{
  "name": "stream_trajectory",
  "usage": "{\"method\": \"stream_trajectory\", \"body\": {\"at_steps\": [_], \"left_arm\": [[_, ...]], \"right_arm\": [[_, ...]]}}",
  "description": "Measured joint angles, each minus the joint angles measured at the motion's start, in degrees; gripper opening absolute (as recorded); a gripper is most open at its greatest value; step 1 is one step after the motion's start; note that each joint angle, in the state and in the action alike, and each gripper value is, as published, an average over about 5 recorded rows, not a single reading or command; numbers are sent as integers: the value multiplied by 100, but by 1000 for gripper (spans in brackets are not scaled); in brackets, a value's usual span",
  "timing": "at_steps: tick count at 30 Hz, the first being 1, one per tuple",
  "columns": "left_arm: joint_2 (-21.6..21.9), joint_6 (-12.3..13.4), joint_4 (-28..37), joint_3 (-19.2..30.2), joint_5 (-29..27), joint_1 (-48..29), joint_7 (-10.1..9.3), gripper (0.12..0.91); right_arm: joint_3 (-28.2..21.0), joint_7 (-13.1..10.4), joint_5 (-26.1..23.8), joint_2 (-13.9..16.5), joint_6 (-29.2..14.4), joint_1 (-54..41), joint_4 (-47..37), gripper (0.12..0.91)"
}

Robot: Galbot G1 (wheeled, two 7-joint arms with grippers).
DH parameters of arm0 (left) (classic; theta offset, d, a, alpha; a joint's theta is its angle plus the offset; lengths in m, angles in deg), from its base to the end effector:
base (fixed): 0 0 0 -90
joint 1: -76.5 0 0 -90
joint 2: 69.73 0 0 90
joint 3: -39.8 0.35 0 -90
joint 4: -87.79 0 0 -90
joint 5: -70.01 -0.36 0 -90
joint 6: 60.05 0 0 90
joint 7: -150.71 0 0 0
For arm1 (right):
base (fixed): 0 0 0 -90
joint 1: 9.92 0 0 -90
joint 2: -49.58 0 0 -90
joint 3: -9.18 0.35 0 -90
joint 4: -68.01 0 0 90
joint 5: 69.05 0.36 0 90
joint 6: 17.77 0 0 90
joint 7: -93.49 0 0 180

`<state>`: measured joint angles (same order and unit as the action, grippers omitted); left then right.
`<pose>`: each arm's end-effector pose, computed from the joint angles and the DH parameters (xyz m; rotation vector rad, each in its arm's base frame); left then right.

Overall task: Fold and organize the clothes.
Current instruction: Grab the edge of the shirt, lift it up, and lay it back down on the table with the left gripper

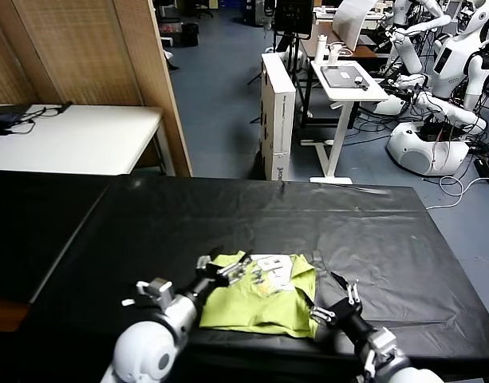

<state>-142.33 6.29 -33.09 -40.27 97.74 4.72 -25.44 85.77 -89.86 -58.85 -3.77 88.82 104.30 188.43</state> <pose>0.2348 -0.0014 -0.2601 -0.6251 -2.7774 0.3050 0.2026 -0.0424 -0.2858 0.5525 -2.7576 0.5182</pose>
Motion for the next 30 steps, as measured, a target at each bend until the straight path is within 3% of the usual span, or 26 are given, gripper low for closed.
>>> {"method": "stream_trajectory", "body": {"at_steps": [10,22,30], "left_arm": [[64,11,-143,-349,-120,321,-3,907],[26,9,-174,-649,-131,464,-6,907],[16,9,-148,-709,-146,506,14,907]], "right_arm": [[-409,35,-169,-130,117,-753,-381,907],[250,-226,42,-15,236,-384,-284,907],[546,15,397,137,54,138,71,907]]}}
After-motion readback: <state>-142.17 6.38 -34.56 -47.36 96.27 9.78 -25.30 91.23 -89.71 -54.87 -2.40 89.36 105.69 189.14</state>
